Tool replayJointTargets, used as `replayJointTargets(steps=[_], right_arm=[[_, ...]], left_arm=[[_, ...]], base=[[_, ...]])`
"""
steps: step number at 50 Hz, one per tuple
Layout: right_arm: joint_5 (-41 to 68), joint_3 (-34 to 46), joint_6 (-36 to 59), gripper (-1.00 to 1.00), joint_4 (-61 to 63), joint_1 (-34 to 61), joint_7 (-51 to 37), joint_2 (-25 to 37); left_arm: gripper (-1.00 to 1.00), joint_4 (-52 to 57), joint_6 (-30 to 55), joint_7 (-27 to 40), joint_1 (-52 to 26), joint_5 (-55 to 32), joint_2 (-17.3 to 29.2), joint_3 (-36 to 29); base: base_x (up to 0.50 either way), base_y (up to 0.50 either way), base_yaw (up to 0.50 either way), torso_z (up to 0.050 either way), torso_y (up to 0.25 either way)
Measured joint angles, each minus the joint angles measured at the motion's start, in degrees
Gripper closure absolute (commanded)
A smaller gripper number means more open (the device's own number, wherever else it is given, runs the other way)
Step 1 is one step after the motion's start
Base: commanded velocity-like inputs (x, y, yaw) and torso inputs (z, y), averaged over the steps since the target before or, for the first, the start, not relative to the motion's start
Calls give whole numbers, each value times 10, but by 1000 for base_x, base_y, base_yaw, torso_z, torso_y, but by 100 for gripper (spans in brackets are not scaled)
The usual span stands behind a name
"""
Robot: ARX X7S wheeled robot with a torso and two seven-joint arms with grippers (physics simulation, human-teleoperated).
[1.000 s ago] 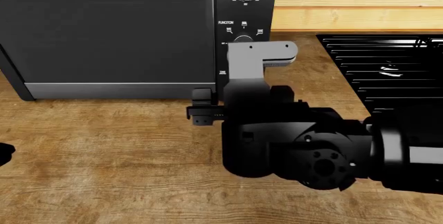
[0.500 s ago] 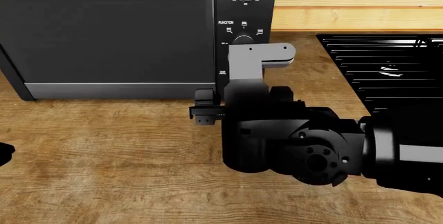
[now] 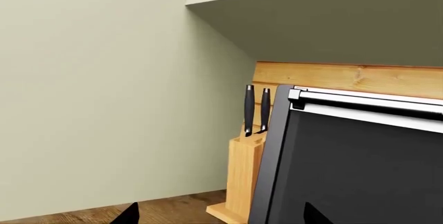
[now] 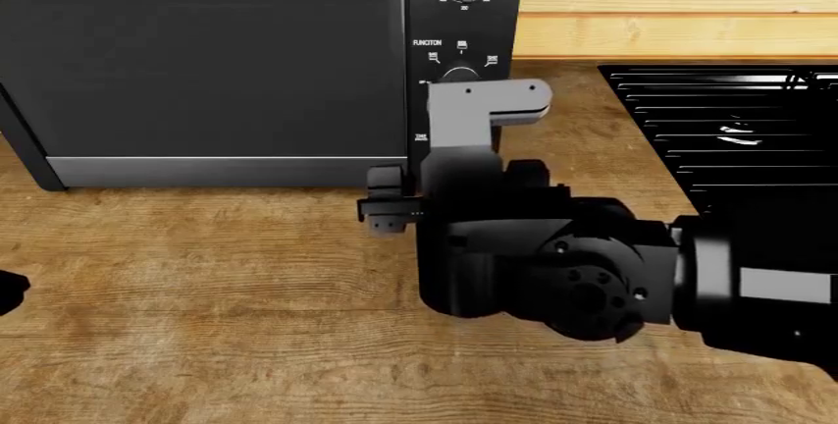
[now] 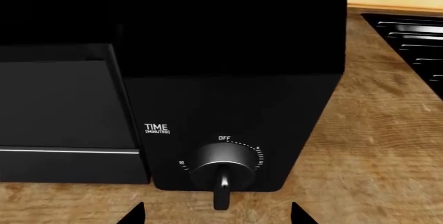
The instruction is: Turn on the toaster oven by setting the timer.
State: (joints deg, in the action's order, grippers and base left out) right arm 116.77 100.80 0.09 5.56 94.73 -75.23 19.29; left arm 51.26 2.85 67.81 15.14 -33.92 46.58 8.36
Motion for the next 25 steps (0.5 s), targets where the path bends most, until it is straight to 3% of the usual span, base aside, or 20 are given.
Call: replayJointTargets(steps=[25], right_arm=[[-3,6,10,-100,-46,-12,27,-12]], left_arm=[[-100,-1,-1,-5,4,0,-4,3]], base=[[0,0,0,0,0]])
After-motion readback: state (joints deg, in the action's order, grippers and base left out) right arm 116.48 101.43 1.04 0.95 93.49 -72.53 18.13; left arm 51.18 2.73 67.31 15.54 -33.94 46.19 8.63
